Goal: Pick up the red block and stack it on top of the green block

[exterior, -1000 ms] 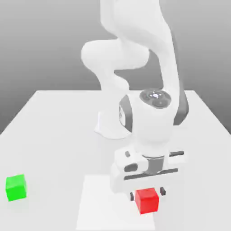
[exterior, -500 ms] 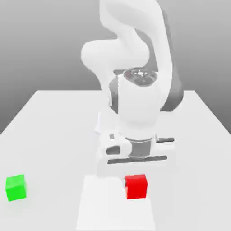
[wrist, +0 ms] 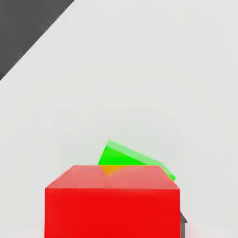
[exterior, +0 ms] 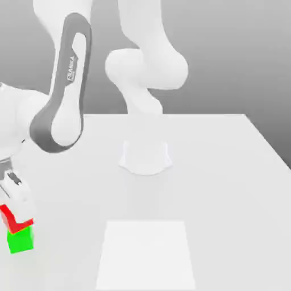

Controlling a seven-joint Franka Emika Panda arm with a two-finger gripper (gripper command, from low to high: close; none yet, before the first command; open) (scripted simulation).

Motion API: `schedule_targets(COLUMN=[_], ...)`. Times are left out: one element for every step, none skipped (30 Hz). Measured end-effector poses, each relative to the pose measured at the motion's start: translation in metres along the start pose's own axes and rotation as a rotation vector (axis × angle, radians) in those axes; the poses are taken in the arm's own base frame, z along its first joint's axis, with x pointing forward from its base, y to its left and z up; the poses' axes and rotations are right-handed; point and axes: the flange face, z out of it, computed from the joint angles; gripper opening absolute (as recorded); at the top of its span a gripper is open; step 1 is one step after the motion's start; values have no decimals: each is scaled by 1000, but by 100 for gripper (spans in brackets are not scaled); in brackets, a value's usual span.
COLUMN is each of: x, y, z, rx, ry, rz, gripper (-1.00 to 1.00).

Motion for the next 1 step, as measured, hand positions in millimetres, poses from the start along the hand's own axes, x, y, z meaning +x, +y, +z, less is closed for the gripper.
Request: schedule_targets(x=[0], y=[0], z=[0], rx=[0], ry=[0], rz=[0], gripper=[100])
